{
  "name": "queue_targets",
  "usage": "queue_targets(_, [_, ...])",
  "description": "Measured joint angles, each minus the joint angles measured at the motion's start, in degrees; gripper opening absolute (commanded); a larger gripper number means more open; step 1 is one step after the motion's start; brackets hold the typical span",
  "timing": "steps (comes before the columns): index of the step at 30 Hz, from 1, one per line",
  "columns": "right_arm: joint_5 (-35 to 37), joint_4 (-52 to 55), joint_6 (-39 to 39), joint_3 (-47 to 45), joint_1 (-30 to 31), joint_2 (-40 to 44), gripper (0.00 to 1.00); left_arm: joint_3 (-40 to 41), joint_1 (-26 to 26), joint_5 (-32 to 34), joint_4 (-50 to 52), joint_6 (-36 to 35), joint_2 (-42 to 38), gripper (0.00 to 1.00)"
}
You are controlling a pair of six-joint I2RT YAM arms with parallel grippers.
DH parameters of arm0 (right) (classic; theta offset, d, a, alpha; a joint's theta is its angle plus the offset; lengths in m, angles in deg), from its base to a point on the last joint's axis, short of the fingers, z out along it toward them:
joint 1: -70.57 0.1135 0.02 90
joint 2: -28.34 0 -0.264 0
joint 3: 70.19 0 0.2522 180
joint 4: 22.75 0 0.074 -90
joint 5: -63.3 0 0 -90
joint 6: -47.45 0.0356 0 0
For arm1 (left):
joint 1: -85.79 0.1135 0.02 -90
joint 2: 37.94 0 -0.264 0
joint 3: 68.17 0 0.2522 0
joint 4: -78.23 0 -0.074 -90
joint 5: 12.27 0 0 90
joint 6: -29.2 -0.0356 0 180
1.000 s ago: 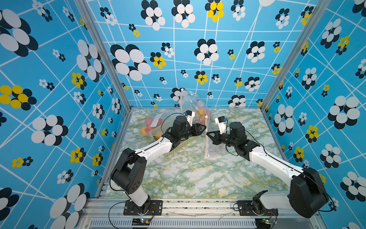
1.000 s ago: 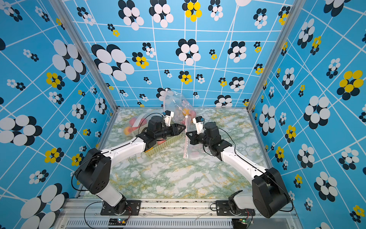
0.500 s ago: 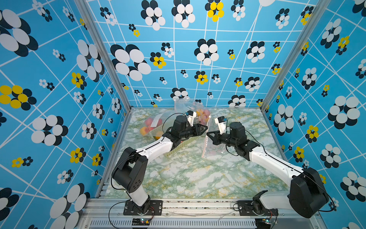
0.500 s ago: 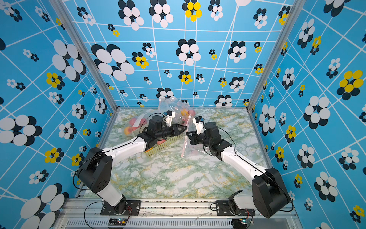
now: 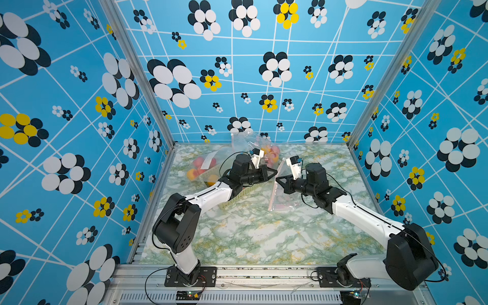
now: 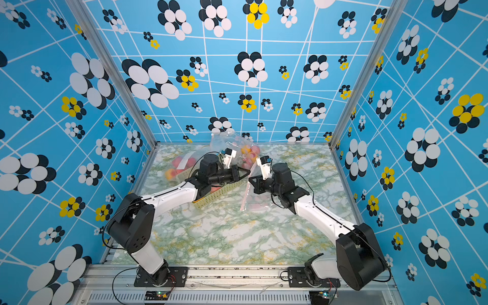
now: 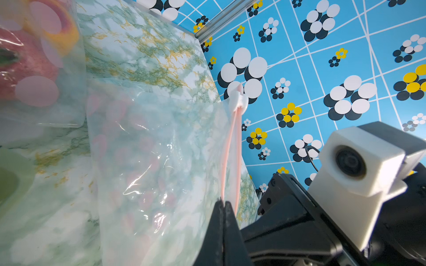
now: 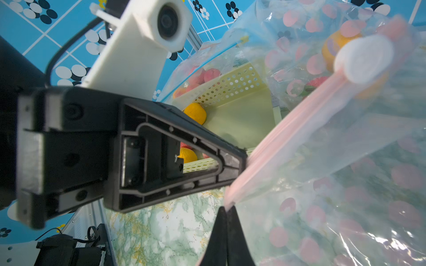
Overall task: Place the peach in a zip-top bag and seal the zipper
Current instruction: Open the zipper of the food storage bag at the center of the board.
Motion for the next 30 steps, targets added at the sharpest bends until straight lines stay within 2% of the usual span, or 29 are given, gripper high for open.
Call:
queue_targets(9, [1.8,0.8,0.0,0.0,0.0,0.5,0.0,0.2,0.1,2.5,1.5,-1.7,-0.7,0.0])
queue_targets(20, [6.5,3.5,0.5,-0.1,0.0,4.0,0.0,0.8,0.9,13.3,10.6,-10.1,-7.1,0.0])
queue_targets(26, [12.7,11.9,1.8,1.2,0.0,4.2,0.0,1.3,1.1,17.3,14.8,-13.1,-8.5,0.0])
queue_targets(27, [13.6,13.7,2.2,1.9,0.0,4.1,0.01,1.3,1.1,17.7,15.3,-13.5,-8.6,0.0])
queue_targets(30, [15.7,18.7,4.5,4.8,0.2,4.0,0.21,1.3,0.2,19.0,16.3,-14.7,-8.8,0.0])
